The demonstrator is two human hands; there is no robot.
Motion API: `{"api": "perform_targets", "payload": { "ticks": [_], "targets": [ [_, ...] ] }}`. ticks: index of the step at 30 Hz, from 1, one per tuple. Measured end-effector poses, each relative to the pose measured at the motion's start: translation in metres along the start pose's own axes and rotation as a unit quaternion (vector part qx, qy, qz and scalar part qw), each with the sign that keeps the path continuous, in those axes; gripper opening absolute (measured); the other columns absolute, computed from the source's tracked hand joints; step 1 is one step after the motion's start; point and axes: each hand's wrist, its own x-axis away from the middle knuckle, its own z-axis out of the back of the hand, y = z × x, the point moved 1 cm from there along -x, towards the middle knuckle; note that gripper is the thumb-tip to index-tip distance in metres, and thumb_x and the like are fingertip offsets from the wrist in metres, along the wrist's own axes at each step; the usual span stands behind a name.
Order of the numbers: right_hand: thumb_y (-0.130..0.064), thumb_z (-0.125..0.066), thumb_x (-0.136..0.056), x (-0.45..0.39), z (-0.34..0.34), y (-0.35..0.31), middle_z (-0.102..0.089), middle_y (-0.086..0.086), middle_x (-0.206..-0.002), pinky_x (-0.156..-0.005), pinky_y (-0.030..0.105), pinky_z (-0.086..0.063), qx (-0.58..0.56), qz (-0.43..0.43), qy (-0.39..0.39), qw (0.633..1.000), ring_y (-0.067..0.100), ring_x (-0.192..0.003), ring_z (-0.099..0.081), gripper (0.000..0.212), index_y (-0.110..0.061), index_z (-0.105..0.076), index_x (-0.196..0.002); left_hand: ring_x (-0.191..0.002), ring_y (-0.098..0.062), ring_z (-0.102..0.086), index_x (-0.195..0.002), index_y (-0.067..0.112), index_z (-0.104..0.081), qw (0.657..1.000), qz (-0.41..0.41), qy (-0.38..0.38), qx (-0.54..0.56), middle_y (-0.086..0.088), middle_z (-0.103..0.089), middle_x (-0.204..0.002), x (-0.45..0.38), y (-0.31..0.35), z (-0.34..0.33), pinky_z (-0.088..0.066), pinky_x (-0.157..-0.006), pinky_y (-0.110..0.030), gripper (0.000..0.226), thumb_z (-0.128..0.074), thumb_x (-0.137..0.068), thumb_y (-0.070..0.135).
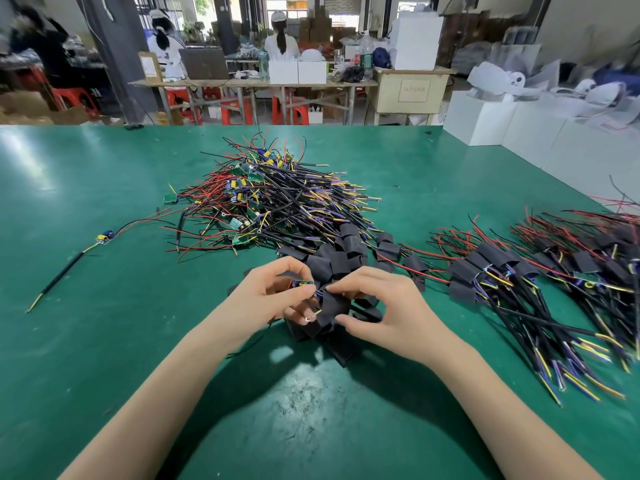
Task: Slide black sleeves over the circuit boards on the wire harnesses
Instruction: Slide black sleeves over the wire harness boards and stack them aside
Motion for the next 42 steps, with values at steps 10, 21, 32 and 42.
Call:
{"api": "perform_targets", "payload": {
  "ticks": [10, 21, 32, 42],
  "targets": [
    [-0.008, -0.077, -0.078, -0.0006, -0.0027, 0.0016, -0.066, -0.005, -0.097, -0.072, 0.014, -0.045, -0.016, -0.025, 0.078, 0.996, 0.003, -0.087, -0.061, 0.027, -0.015, -0.074, -0.104, -0.064, -0.026, -0.072, -0.095, 0.005, -0.055, 0.985, 0.104, -0.004, 0.14, -0.021, -0.07, -0.076, -0.0017, 0.0019, -0.0058, -0.058, -0.055, -0.025, 0.021, -0.062, -0.077, 0.012],
    [-0.005, -0.079, -0.073, -0.0007, -0.0073, -0.0019, -0.067, -0.003, -0.089, -0.068, 0.01, -0.042, 0.01, -0.039, 0.138, 0.99, 0.007, -0.077, -0.06, 0.027, -0.013, -0.076, -0.099, -0.069, -0.019, -0.066, -0.102, 0.006, -0.056, 1.0, -0.003, -0.001, -0.02, -0.006, -0.069, -0.084, -0.0006, -0.0021, -0.0037, -0.053, -0.062, -0.023, 0.016, -0.061, -0.089, -0.002],
    [-0.012, -0.079, -0.075, -0.0005, -0.0054, 0.0022, -0.069, -0.004, -0.101, -0.082, 0.031, -0.049, 0.052, 0.015, 0.081, 0.995, 0.015, -0.092, -0.06, 0.031, -0.014, -0.074, -0.105, -0.063, -0.017, -0.067, -0.096, 0.005, -0.063, 0.997, -0.036, 0.019, -0.07, -0.006, -0.072, -0.076, 0.0003, -0.0034, -0.0029, -0.054, -0.065, -0.021, 0.021, -0.072, -0.08, -0.004],
    [-0.005, -0.079, -0.071, -0.0005, -0.006, 0.0038, -0.071, 0.001, -0.099, -0.078, 0.034, -0.051, 0.123, 0.046, 0.04, 0.991, 0.023, -0.085, -0.062, 0.034, -0.008, -0.073, -0.104, -0.066, -0.024, -0.071, -0.1, 0.006, -0.061, 0.997, -0.021, 0.033, -0.071, -0.009, -0.073, -0.073, -0.0023, -0.008, -0.0052, -0.056, -0.063, -0.024, 0.026, -0.074, -0.079, -0.001]
  ]
}}
